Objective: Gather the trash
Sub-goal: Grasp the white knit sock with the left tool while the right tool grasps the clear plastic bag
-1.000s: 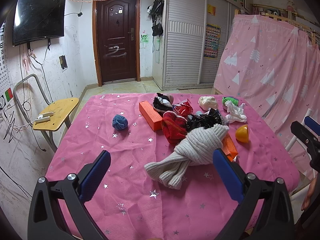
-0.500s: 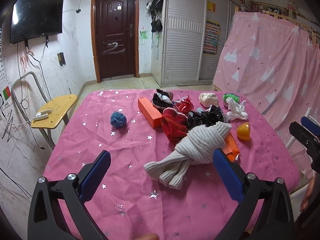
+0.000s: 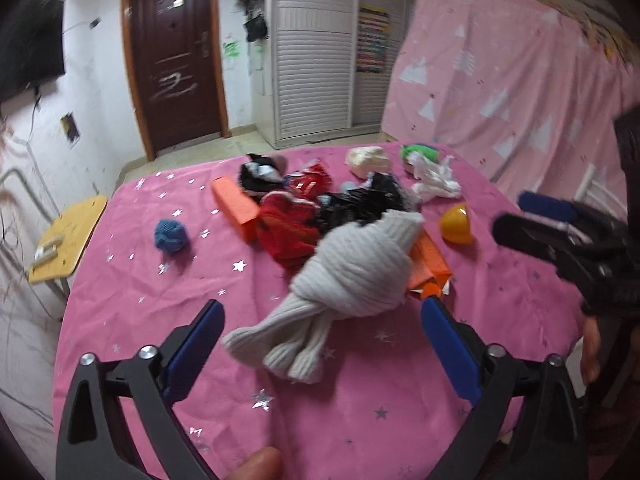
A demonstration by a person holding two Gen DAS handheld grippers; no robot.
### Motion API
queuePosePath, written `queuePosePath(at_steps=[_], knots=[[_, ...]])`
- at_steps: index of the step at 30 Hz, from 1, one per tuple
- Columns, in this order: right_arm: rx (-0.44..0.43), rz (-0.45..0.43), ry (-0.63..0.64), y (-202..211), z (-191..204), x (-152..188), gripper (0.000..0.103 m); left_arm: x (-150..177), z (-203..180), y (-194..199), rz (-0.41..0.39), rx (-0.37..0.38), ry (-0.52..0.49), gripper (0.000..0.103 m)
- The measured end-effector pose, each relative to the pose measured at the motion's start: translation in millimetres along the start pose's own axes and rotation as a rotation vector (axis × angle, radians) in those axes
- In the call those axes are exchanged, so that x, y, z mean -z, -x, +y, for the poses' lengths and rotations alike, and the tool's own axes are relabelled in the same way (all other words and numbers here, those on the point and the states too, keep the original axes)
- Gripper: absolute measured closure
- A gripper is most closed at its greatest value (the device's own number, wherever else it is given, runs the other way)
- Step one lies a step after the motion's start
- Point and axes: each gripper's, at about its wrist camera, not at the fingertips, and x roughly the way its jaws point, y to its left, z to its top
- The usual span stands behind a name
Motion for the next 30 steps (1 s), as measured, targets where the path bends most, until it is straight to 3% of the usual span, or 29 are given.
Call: queuePosePath(at_steps=[2, 6, 9, 10, 11, 12, 15, 24, 29, 30], knots=[[-0.013, 0.009, -0.015, -4, -4, -4, 0.018, -2, -6, -8, 0.019, -0.014, -0.028, 0.034], [-0.06, 0.036, -0.033, -22, -6, -18, 0.02, -2, -7, -18, 0.026, 0.007, -0.037, 0.05], [-0.075, 0.065, -0.027, -38, -1, -26, 0.023, 1, -12, -15, 0.015, 0.015, -0.054, 0.068], [-0.078, 0.074, -0.024, -44, 1, -29, 0.024, 3, -11, -12, 0.01, 0.017, -0.054, 0.076], [-0.077, 0.082, -0.026, -49, 1, -31, 0.026, 4, -10, -9, 0.002, 0.02, -0.051, 0.098], [-0.078, 0.09, -0.032, -55, 0, -34, 0.027, 4, -9, -4, -0.013, 0.014, -0.045, 0.103], [-0.093, 0.107, -0.063, -65, -4, -38, 0.03, 4, -1, 7, -0.049, 0.013, -0.026, 0.103], [-0.152, 0.162, -0.117, -81, -14, -42, 0.043, 5, -6, 7, -0.041, 0.012, -0.063, 0.103], [-0.181, 0.184, -0.124, -86, -13, -41, 0.076, 4, -6, 13, -0.065, 0.008, -0.06, 0.103], [-0.181, 0.186, -0.122, -86, -13, -40, 0.079, 3, -5, 15, -0.075, 0.005, -0.056, 0.103]])
